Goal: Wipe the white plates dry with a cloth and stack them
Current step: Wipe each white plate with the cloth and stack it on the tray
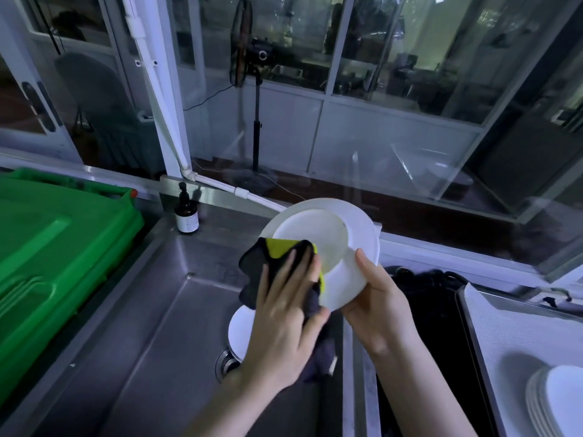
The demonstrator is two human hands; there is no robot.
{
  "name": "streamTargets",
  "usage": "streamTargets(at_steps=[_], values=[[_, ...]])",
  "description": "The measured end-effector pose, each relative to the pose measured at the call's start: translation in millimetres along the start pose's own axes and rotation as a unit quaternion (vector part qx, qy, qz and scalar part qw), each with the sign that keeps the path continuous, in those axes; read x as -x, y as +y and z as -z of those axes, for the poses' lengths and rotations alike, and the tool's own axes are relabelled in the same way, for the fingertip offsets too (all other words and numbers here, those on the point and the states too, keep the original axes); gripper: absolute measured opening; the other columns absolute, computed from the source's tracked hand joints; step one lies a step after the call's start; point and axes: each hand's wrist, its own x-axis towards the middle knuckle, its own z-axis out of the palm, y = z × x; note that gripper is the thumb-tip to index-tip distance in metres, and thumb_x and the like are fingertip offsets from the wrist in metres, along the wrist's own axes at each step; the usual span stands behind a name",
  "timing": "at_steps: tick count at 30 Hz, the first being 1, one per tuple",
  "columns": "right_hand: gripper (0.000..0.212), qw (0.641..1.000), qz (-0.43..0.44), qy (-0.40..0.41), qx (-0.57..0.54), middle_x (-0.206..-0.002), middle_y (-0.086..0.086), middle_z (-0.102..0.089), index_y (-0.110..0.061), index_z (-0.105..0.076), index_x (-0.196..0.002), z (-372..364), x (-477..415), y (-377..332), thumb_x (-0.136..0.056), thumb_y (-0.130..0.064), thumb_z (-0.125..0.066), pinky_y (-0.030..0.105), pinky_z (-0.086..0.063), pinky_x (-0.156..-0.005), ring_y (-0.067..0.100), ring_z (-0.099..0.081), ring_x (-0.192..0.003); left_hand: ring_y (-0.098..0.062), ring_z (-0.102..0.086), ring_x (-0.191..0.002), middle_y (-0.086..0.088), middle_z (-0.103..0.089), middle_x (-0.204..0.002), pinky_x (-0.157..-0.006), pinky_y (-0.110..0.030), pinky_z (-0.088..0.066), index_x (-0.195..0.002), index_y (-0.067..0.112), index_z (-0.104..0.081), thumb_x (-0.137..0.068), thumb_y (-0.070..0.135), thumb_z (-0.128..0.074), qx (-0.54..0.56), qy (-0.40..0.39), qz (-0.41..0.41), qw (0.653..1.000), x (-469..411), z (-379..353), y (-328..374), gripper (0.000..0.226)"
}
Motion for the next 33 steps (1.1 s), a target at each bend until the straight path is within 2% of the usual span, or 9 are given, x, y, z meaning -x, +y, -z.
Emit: streamTargets(at_steps=[8, 14, 17, 19, 21, 24, 27, 30, 33], values=[[0.042, 1.000, -0.007, -0.015, -0.013, -0.132, 0.026, -0.061, 0.003, -0.057, -0.133, 1, 5, 7, -0.098, -0.019, -0.050, 0.044, -0.046, -0.107, 0.034, -0.061, -0.122, -0.003, -0.008, -0.150, 0.008, -0.016, -0.164, -0.123, -0.039, -0.011, -0.156, 0.027, -0.019, -0.100, 0.042, -0.035, -0.012, -0.122, -0.069, 0.990, -31, 4, -5, 0.060], [0.038, 0.999, 0.019, -0.016, 0.033, -0.128, 0.024, -0.065, -0.004, -0.064, -0.128, 16, 21, -4, -0.095, -0.022, -0.057, 0.041, -0.059, -0.086, 0.037, -0.065, -0.116, -0.009, -0.010, -0.151, 0.009, -0.017, -0.161, -0.123, -0.044, -0.010, -0.153, 0.025, -0.028, -0.103, 0.027, -0.045, 0.108, -0.082, 0.101, 0.986, -40, 10, -38, 0.052], [0.031, 0.997, 0.035, -0.007, 0.067, -0.124, 0.020, -0.068, -0.011, -0.072, -0.118, 23, 29, -7, -0.093, -0.022, -0.058, 0.037, -0.060, -0.078, 0.032, -0.069, -0.107, -0.009, -0.024, -0.147, 0.008, -0.032, -0.156, -0.118, -0.031, -0.024, -0.150, 0.020, -0.038, -0.102, 0.018, -0.049, 0.146, -0.086, 0.128, 0.977, -38, 11, -49, 0.049], [0.031, 0.996, 0.041, 0.003, 0.082, -0.122, 0.018, -0.069, -0.013, -0.073, -0.115, 29, 34, -11, -0.091, -0.023, -0.057, 0.036, -0.060, -0.078, 0.030, -0.070, -0.105, -0.021, -0.059, -0.121, 0.000, -0.069, -0.116, -0.084, -0.020, -0.041, -0.118, 0.011, -0.064, -0.101, 0.021, -0.052, 0.141, -0.025, 0.162, 0.976, -39, 11, -51, 0.024], [0.029, 0.992, 0.055, 0.008, 0.116, -0.117, 0.015, -0.072, -0.015, -0.075, -0.113, 37, 40, -19, -0.089, -0.025, -0.060, 0.035, -0.060, -0.074, 0.028, -0.071, -0.102, -0.039, -0.064, -0.074, 0.006, -0.055, -0.061, -0.058, -0.027, -0.027, -0.075, 0.016, -0.050, -0.099, 0.025, -0.055, 0.111, 0.044, 0.198, 0.973, -42, 13, -51, 0.026], [0.032, 0.977, 0.078, -0.002, 0.200, -0.109, 0.013, -0.073, -0.017, -0.074, -0.111, 42, 47, -29, -0.084, -0.033, -0.071, 0.036, -0.056, -0.070, 0.025, -0.071, -0.092, -0.040, -0.055, -0.057, -0.011, -0.053, -0.053, -0.055, -0.030, -0.019, -0.069, 0.019, -0.039, -0.096, 0.026, -0.061, 0.047, 0.061, 0.182, 0.980, -48, 17, -51, 0.036], [0.047, 0.951, 0.093, -0.018, 0.294, -0.105, 0.014, -0.072, -0.017, -0.073, -0.112, 39, 50, -30, -0.078, -0.049, -0.077, 0.047, -0.046, -0.074, 0.026, -0.067, -0.089, -0.022, -0.041, -0.044, 0.002, -0.042, -0.046, -0.050, -0.031, -0.017, -0.062, 0.023, -0.031, -0.093, 0.029, -0.068, 0.048, 0.035, 0.199, 0.978, -52, 20, -54, 0.048], [0.037, 0.920, 0.135, -0.014, 0.369, -0.098, 0.016, -0.071, -0.014, -0.074, -0.106, 31, 54, -24, -0.087, -0.045, -0.069, 0.041, -0.048, -0.071, 0.023, -0.066, -0.085, -0.006, -0.047, -0.050, 0.005, -0.047, -0.048, -0.052, -0.027, -0.033, -0.055, 0.018, -0.043, -0.087, 0.044, -0.070, 0.161, -0.013, 0.310, 0.937, -56, 22, -60, 0.048], [0.023, 0.853, 0.180, -0.008, 0.490, -0.089, 0.022, -0.064, -0.012, -0.073, -0.099, 28, 57, -16, -0.095, -0.033, -0.063, 0.035, -0.043, -0.068, 0.019, -0.057, -0.076, -0.013, -0.062, -0.066, 0.009, -0.063, -0.057, -0.065, -0.033, -0.043, -0.066, 0.025, -0.067, -0.076, 0.046, -0.074, 0.350, -0.042, 0.410, 0.841, -60, 28, -54, 0.024]])
